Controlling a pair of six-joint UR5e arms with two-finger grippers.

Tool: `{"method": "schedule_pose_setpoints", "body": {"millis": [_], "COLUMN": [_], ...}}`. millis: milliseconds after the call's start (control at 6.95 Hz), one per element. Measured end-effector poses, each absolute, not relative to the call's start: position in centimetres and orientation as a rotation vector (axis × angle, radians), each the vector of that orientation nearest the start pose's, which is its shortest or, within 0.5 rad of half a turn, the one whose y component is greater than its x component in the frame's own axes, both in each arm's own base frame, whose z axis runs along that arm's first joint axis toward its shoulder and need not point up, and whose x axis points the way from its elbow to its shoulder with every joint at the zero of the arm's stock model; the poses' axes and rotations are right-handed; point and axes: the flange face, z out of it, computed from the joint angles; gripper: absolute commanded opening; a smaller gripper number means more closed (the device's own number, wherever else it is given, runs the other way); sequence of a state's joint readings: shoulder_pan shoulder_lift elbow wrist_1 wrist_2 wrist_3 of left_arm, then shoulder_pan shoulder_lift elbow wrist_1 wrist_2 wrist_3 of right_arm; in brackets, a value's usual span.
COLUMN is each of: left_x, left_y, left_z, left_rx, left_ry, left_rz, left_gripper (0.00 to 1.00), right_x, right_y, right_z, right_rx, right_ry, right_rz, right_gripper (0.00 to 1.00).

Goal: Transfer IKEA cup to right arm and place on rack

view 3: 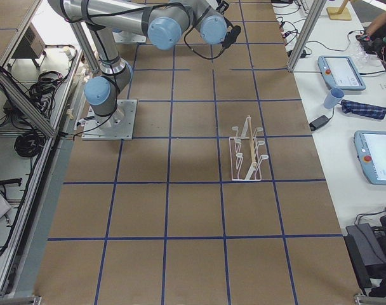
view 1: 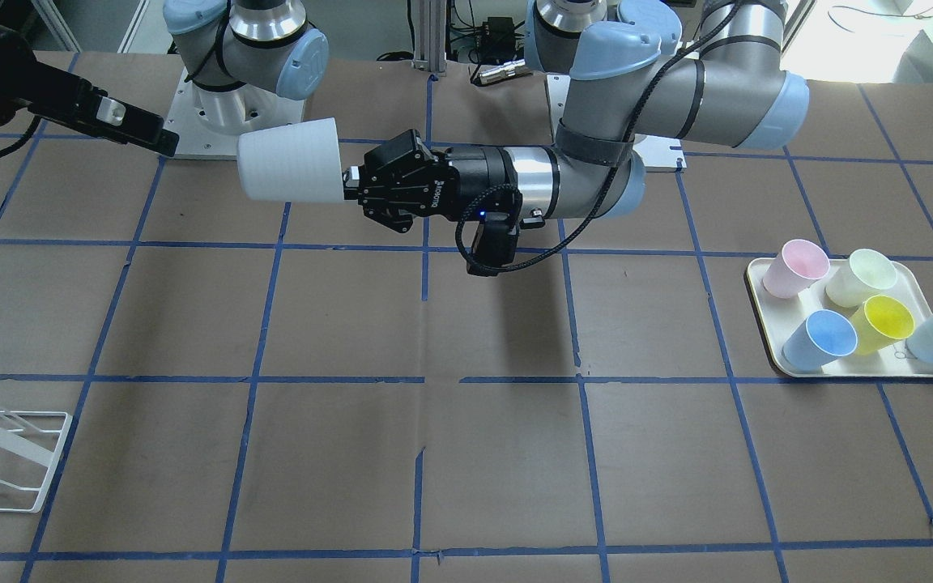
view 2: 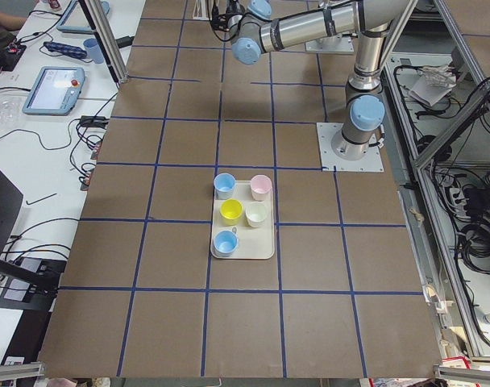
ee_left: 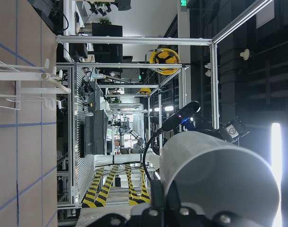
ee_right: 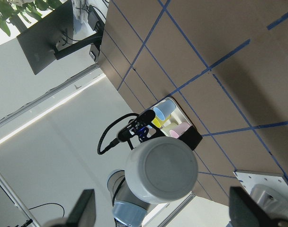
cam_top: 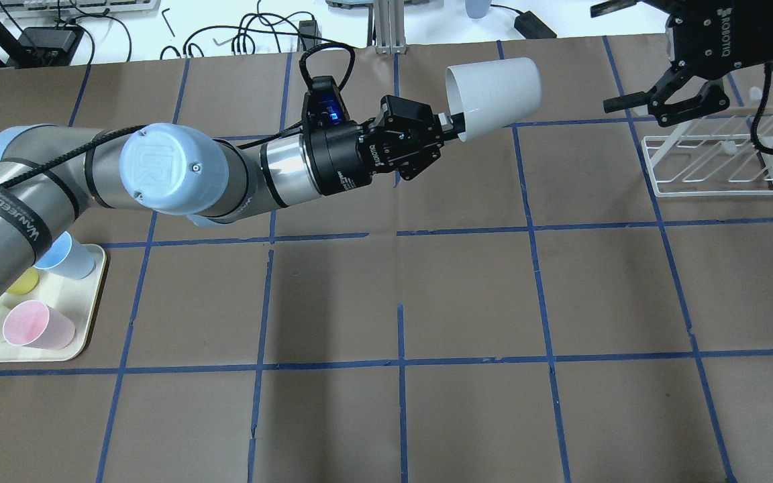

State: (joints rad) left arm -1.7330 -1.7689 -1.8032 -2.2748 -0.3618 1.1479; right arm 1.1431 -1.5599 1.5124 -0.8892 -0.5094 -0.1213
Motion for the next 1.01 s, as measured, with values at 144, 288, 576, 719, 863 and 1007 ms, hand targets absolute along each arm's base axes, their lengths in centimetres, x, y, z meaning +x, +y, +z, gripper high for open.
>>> {"method": "schedule_pose_setpoints", "body": {"millis": [144, 288, 576, 719, 863, 1007], "left_x": [-31.9, -32.5, -32.9, -32.9, -32.9, -32.9], "left_y": [-46.6, -46.3, -46.1, -46.1, -46.0, -45.9], "left_z": [33.7, 33.6, 33.6, 33.7, 33.9, 34.1], "left_rx": [0.127, 0.124, 0.13, 0.129, 0.126, 0.121], "left_ry": [-1.401, -1.39, -1.376, -1.374, -1.373, -1.372], "left_rz": [0.133, 0.14, 0.153, 0.157, 0.159, 0.161], "left_gripper": [0.0, 0.0, 0.0, 0.0, 0.0, 0.0], "right_x": [1.5, 1.7, 2.2, 2.4, 2.5, 2.6], "right_y": [-49.8, -49.4, -48.4, -48.2, -48.0, -48.0], "right_z": [50.1, 49.1, 48.0, 47.9, 48.0, 48.0], "right_rx": [0.691, 0.721, 0.777, 0.786, 0.787, 0.785], "right_ry": [1.845, 1.818, 1.766, 1.759, 1.76, 1.759], "right_rz": [0.329, 0.373, 0.47, 0.489, 0.495, 0.497], "right_gripper": [1.0, 1.0, 1.0, 1.0, 1.0, 1.0]}}
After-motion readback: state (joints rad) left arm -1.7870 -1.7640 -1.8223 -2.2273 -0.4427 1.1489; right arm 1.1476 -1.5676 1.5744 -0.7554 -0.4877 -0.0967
